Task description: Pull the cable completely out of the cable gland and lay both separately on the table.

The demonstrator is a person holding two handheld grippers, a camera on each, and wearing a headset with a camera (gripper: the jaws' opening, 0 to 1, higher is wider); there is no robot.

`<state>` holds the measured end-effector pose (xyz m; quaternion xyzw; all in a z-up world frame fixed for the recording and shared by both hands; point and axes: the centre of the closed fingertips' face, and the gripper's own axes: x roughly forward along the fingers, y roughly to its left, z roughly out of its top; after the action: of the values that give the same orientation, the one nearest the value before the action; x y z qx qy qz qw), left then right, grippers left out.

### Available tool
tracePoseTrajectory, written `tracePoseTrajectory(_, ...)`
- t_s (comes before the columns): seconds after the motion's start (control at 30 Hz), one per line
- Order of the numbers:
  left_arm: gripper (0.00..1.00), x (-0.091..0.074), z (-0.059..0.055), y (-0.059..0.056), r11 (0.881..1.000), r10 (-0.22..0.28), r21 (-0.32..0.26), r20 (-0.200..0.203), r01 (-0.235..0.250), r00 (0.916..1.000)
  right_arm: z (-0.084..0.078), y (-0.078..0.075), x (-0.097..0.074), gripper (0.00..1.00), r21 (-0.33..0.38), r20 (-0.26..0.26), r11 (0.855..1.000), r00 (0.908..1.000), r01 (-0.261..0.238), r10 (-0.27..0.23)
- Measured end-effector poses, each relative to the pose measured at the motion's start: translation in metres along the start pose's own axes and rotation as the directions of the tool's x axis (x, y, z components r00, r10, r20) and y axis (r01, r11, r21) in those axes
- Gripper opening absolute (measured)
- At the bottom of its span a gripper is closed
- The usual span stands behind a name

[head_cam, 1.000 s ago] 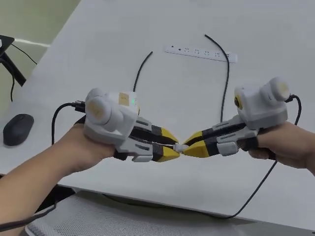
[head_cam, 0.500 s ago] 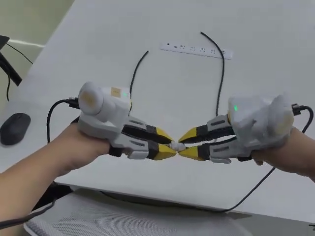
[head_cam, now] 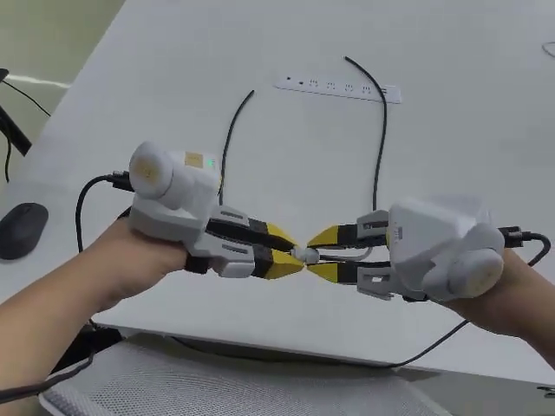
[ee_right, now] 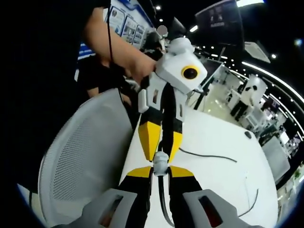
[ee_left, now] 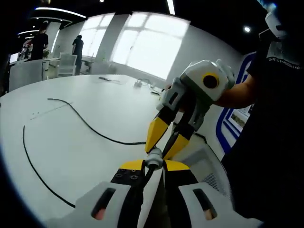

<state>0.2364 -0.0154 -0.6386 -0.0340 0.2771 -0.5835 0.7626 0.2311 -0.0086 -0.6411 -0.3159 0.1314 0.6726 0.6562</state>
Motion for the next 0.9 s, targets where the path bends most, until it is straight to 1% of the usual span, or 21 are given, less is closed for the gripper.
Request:
tracePoseTrajectory(0.17, 0.15, -0.001, -0.001, -0.001, 1.000, -0.001, 0.020, -0.011, 0.001, 0.9999, 0.004, -0.004, -0.005, 0.13, 0.143, 0.053, 0.989, 0.9985, -0.022, 0.015)
tracePoseTrajectory(0.23, 0.15, -0.002, 0.000, -0.002, 0.999, 0.002, 0.050, -0.012, -0.001, 0.9999, 0.006, -0.006, -0.008, 0.19, 0.287, 0.095, 0.956, 0.9948, -0.063, 0.036)
tracePoseTrajectory(0.27, 0.15, -0.002, 0.000, -0.003, 0.998, 0.000, 0.055, -0.012, 0.000, 0.9999, 0.002, -0.006, -0.010, 0.21, 0.396, 0.104, 0.913, 0.9924, -0.102, 0.066)
tracePoseTrajectory(0.3, 0.15, -0.002, 0.000, -0.004, 0.998, 0.000, 0.063, -0.012, 0.001, 0.9999, 0.005, -0.005, -0.012, 0.19, 0.443, 0.141, 0.885, 0.9858, -0.146, 0.092)
tracePoseTrajectory(0.33, 0.15, -0.002, 0.000, -0.004, 0.997, -0.001, 0.080, -0.013, 0.002, 0.9999, 0.009, -0.005, -0.015, 0.17, 0.512, 0.207, 0.831, 0.9698, -0.220, 0.129)
tracePoseTrajectory(0.37, 0.15, -0.002, 0.000, -0.005, 0.996, -0.003, 0.090, -0.016, 0.004, 0.9999, 0.009, -0.007, -0.015, 0.17, 0.564, 0.223, 0.792, 0.9667, -0.234, 0.126)
tracePoseTrajectory(0.4, 0.15, -0.002, -0.001, -0.006, 0.995, -0.005, 0.101, -0.019, 0.007, 0.9998, 0.006, -0.015, -0.015, 0.16, 0.631, 0.237, 0.738, 0.9649, -0.242, 0.113)
tracePoseTrajectory(0.43, 0.15, -0.001, -0.001, -0.006, 0.994, -0.004, 0.109, -0.020, 0.006, 0.9998, 0.007, -0.014, -0.015, 0.14, 0.661, 0.262, 0.697, 0.9559, -0.278, 0.132)
tracePoseTrajectory(0.47, 0.15, -0.001, 0.000, -0.006, 0.993, -0.002, 0.115, -0.021, 0.004, 0.9998, 0.009, -0.010, -0.017, 0.14, 0.671, 0.293, 0.665, 0.9417, -0.326, 0.166)
tracePoseTrajectory(0.5, 0.15, -0.001, 0.000, -0.006, 0.993, -0.002, 0.117, -0.018, 0.004, 0.9998, 0.009, -0.009, -0.016, 0.15, 0.673, 0.317, 0.648, 0.9306, -0.357, 0.184)
tracePoseTrajectory(0.53, 0.15, -0.001, 0.001, -0.006, 0.993, -0.004, 0.117, -0.016, 0.006, 0.9999, 0.007, -0.013, -0.015, 0.16, 0.685, 0.319, 0.638, 0.9323, -0.351, 0.171)
tracePoseTrajectory(0.57, 0.15, -0.001, 0.002, -0.006, 0.993, -0.005, 0.119, -0.014, 0.007, 0.9999, 0.004, -0.013, -0.013, 0.16, 0.705, 0.316, 0.616, 0.9329, -0.353, 0.173)
tracePoseTrajectory(0.6, 0.15, -0.001, 0.002, -0.006, 0.993, -0.006, 0.121, -0.014, 0.007, 0.9999, 0.004, -0.010, -0.013, 0.17, 0.713, 0.328, 0.593, 0.9257, -0.374, 0.189)
tracePoseTrajectory(0.63, 0.15, -0.001, 0.002, -0.006, 0.992, -0.006, 0.122, -0.015, 0.008, 0.9999, 0.004, -0.008, -0.013, 0.19, 0.716, 0.333, 0.583, 0.9218, -0.384, 0.198)
tracePoseTrajectory(0.67, 0.15, 0.000, 0.002, -0.006, 0.992, -0.006, 0.125, -0.016, 0.008, 0.9999, 0.004, -0.007, -0.011, 0.19, 0.711, 0.342, 0.582, 0.9175, -0.394, 0.204)
tracePoseTrajectory(0.7, 0.15, 0.000, 0.002, -0.006, 0.992, -0.007, 0.126, -0.017, 0.009, 0.9998, 0.006, -0.002, -0.011, 0.21, 0.722, 0.359, 0.548, 0.9057, -0.423, 0.226)
tracePoseTrajectory(0.73, 0.15, 0.000, 0.001, -0.006, 0.992, -0.007, 0.129, -0.021, 0.010, 0.9998, 0.005, -0.001, -0.010, 0.24, 0.726, 0.353, 0.543, 0.9060, -0.423, 0.233)
tracePoseTrajectory(0.77, 0.15, 0.000, 0.001, -0.006, 0.991, -0.008, 0.130, -0.022, 0.011, 0.9997, 0.003, -0.002, -0.008, 0.24, 0.718, 0.349, 0.560, 0.9097, -0.414, 0.225)
tracePoseTrajectory(0.8, 0.15, 0.000, 0.001, -0.006, 0.991, -0.009, 0.130, -0.023, 0.012, 0.9997, 0.003, 0.000, -0.006, 0.23, 0.710, 0.347, 0.566, 0.9077, -0.419, 0.236)
tracePoseTrajectory(0.87, 0.15, 0.000, 0.001, -0.005, 0.991, -0.009, 0.130, -0.024, 0.012, 0.9997, 0.004, 0.004, -0.006, 0.23, 0.715, 0.353, 0.547, 0.9001, -0.435, 0.255)
tracePoseTrajectory(0.9, 0.15, 0.000, 0.001, -0.005, 0.991, -0.009, 0.133, -0.023, 0.012, 0.9997, 0.003, 0.005, -0.005, 0.23, 0.714, 0.353, 0.548, 0.8996, -0.437, 0.257)
